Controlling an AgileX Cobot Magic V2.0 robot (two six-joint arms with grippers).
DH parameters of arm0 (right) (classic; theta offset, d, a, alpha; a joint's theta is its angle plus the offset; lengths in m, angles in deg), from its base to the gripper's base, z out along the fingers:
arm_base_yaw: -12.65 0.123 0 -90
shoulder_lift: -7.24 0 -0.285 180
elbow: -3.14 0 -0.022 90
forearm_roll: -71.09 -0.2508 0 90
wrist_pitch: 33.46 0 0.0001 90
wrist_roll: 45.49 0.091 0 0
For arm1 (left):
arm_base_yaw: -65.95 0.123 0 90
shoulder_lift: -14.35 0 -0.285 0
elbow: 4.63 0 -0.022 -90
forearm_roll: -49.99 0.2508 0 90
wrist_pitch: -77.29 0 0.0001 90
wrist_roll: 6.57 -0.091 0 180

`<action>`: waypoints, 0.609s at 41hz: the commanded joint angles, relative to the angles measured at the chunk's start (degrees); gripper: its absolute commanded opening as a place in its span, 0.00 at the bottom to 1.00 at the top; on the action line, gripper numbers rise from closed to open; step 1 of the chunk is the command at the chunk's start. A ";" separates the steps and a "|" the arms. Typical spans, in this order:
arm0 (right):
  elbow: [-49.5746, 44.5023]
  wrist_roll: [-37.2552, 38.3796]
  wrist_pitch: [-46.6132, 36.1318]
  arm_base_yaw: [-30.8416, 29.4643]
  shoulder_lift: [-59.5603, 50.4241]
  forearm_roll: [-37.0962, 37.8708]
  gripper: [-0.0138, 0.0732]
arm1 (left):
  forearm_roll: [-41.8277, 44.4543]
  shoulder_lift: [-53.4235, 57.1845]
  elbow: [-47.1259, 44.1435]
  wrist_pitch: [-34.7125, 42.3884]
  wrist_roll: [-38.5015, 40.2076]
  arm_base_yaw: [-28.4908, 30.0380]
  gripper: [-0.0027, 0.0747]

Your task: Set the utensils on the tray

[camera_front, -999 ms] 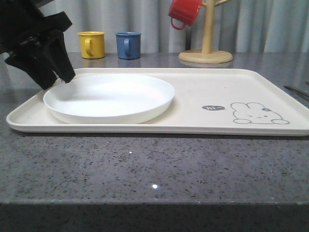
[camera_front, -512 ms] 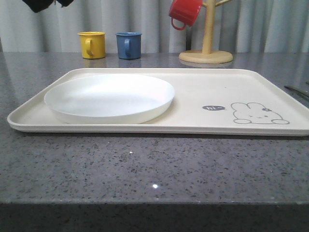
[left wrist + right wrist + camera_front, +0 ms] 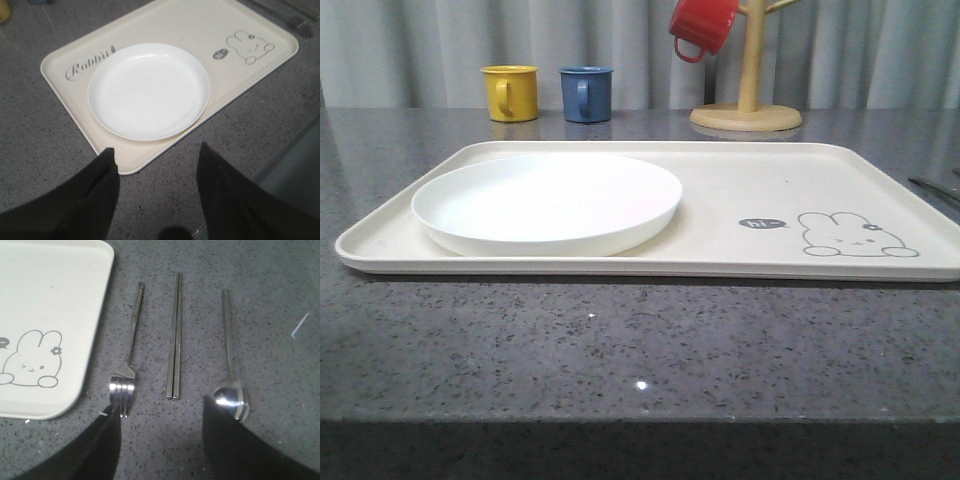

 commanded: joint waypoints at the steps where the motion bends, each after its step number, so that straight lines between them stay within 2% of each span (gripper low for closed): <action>1: 1.93 -0.28 -3.69 -0.25 0.49 0.75 0.62 | 0.33 5.55 -1.15 5.80 0.79 -0.45 0.49; 7: 1.93 -0.28 -7.13 -0.25 0.49 0.75 0.62 | 0.33 9.50 -2.88 6.05 0.79 -0.45 0.49; 16: 1.93 -0.28 -7.15 -0.18 0.49 -3.64 0.62 | 0.33 9.76 -2.88 5.94 0.79 -0.45 0.49; 19: 2.49 -1.31 -5.73 0.29 1.23 -4.81 0.61 | 0.33 9.76 -2.88 5.83 0.79 -0.45 0.49; 25: 7.21 -5.25 3.26 1.05 7.02 -5.40 0.58 | 0.33 9.76 -2.97 5.83 0.79 -0.45 0.49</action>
